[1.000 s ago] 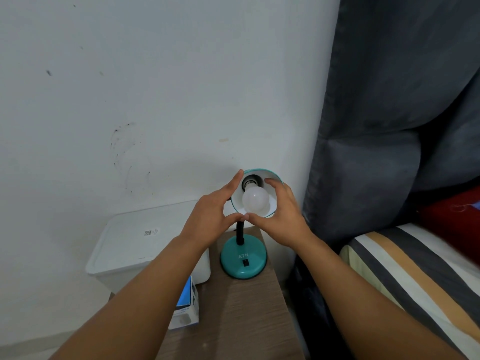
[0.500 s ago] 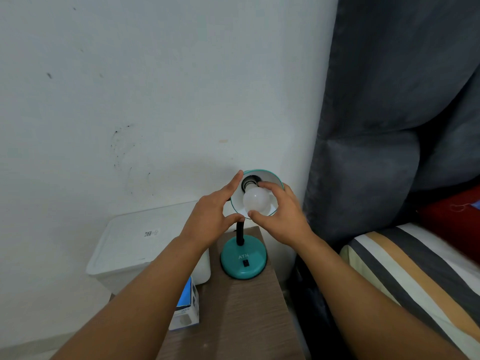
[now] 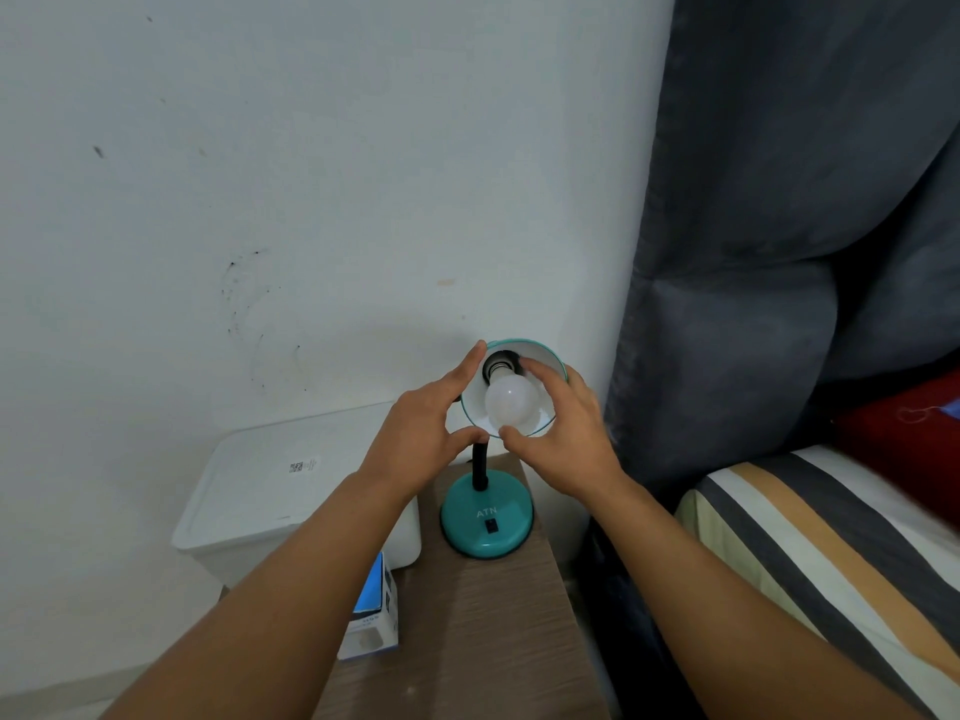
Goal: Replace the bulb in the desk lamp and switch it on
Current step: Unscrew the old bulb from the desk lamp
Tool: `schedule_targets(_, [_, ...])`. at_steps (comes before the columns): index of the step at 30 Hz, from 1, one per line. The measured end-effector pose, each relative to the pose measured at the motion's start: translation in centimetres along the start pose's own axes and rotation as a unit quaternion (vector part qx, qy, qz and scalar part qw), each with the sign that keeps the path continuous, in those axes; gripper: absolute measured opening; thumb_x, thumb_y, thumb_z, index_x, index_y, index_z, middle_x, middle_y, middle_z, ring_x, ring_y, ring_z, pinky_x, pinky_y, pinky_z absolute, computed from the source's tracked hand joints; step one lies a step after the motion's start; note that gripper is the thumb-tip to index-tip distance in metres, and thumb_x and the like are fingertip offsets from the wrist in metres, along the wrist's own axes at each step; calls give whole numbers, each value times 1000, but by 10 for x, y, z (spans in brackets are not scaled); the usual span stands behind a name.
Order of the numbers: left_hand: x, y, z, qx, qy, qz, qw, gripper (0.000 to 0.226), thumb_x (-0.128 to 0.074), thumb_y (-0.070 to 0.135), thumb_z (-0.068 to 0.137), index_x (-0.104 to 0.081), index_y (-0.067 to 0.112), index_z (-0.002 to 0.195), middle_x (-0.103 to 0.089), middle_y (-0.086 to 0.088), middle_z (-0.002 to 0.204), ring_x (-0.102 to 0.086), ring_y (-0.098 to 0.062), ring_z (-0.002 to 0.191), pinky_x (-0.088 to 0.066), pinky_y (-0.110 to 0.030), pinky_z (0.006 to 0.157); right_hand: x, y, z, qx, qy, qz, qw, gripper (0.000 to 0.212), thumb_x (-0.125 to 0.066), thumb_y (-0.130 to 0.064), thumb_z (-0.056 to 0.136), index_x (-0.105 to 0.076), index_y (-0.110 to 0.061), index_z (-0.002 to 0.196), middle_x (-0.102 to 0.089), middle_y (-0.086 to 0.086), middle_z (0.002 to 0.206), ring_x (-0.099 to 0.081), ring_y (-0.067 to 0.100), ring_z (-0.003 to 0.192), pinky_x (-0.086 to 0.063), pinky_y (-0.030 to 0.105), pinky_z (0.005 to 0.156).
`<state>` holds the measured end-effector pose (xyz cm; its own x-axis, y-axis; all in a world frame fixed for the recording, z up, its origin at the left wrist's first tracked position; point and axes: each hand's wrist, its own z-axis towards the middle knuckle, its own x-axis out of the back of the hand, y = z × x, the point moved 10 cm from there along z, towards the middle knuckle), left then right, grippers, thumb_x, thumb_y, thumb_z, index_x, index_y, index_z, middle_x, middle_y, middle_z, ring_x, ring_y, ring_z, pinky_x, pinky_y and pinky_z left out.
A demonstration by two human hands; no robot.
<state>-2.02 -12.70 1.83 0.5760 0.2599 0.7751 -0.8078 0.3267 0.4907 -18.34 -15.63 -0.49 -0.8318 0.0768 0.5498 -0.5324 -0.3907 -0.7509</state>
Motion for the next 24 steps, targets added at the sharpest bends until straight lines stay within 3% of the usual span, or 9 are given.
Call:
schedule_targets(2, [0,0,0,-2,2,-3,1000,102,-81,35,81,-8,59,148,-62,7,134,-62,-15,112,-39,-14,95,-2,3,0,-12,0,1,1000,89,-76,-59,66,-35,-38,142,-40,-10,146,-36,15,133,-38,38,106])
schedule_targets(4, [0,1,1,-1,3,1,1000,100,-79,38,82,-8,60,148,-62,6,134,-62,-16,111,-40,-15,94,0,5,2,-22,14,-14,1000,84,-74,-66,64,-43,-34,135,-46,-10,140,-41,16,129,-42,38,104])
schedule_targets(8, [-1,-3,1,4,1,3,1000,104,-82,32,81,-8,59,149,-64,6,129,-62,-14,109,-39,-13,93,-2,1,2,-8,6,-2,1000,63,-78,-47,72,-49,-37,128,-47,-7,133,-41,17,126,-43,38,101])
schedule_targets(11, [-2,-5,1,1,-1,8,1000,106,-83,31,80,-8,58,150,-65,6,125,-62,-13,108,-39,-14,94,-1,0,0,8,-5,10,1000,65,-77,-34,75,-46,-41,133,-43,-7,137,-37,18,130,-41,42,106])
schedule_targets(15, [-1,-3,1,-3,3,-3,1000,103,-82,35,81,-9,58,150,-64,7,131,-60,-12,114,-39,-14,95,-2,3,-1,-1,-8,15,1000,84,-80,-49,70,-36,-38,141,-39,-12,144,-33,11,132,-35,32,105])
schedule_targets(18, [-1,-1,1,-4,4,-4,1000,99,-80,39,82,-9,58,150,-64,7,131,-60,-12,114,-41,-16,94,-1,7,0,-25,5,-11,1000,79,-76,-66,65,-49,-33,132,-46,-10,136,-39,14,129,-40,35,103])
schedule_targets(24, [-1,-2,0,-1,5,-1,1000,104,-82,31,81,-7,59,148,-65,3,128,-61,-17,113,-42,-19,96,-3,8,0,-22,-11,16,1000,63,-79,-47,73,-51,-36,129,-45,-8,136,-39,17,129,-42,38,101])
